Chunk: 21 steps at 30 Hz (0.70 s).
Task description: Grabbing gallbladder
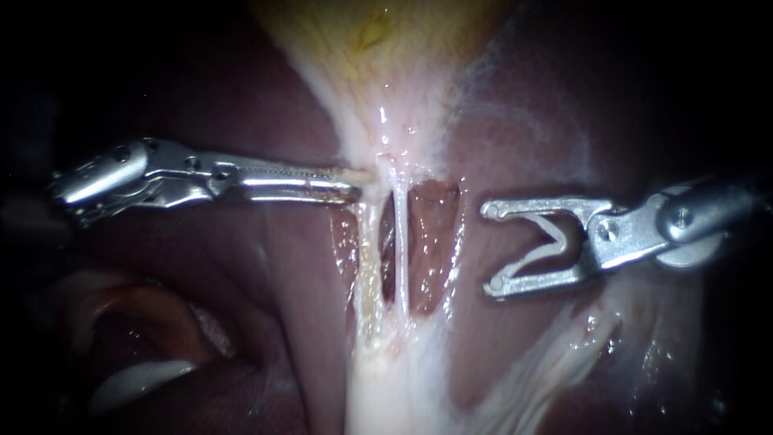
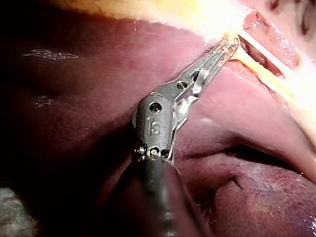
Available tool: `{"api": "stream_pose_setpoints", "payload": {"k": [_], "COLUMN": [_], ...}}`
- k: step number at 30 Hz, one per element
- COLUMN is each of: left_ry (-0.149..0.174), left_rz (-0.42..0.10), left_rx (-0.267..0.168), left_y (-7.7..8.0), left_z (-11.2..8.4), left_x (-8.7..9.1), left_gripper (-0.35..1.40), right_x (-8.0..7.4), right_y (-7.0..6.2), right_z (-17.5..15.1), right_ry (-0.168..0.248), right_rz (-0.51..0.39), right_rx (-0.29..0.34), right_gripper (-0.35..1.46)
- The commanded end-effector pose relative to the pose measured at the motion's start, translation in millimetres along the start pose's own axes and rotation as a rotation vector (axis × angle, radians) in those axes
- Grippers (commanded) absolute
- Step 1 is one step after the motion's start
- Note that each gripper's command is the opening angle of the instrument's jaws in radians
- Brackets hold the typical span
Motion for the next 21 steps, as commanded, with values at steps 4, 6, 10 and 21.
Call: {"api": "stream_pose_setpoints", "payload": {"k": [4, 6, 10, 21], "left_ry": [0.000, 0.003, 0.009, -0.017], "left_rz": [-0.042, -0.056, -0.061, -0.091], "left_rx": [0.000, 0.000, 0.000, 0.016], "left_y": [0.0, -0.1, -0.3, -1.3], "left_z": [-0.8, -1.2, -1.8, -4.9], "left_x": [-0.7, -1.1, -1.9, -6.6], "left_gripper": [-0.35, -0.35, -0.35, -0.35], "right_x": [0.0, 0.0, 0.0, 0.0], "right_y": [0.0, 0.0, 0.0, 0.0], "right_z": [0.0, 0.0, -0.1, -0.1], "right_ry": [0.000, 0.000, 0.000, 0.000], "right_rz": [0.000, 0.000, 0.000, 0.000], "right_rx": [0.000, 0.000, 0.000, 0.000], "right_gripper": [0.45, 0.45, 0.45, 0.45]}}
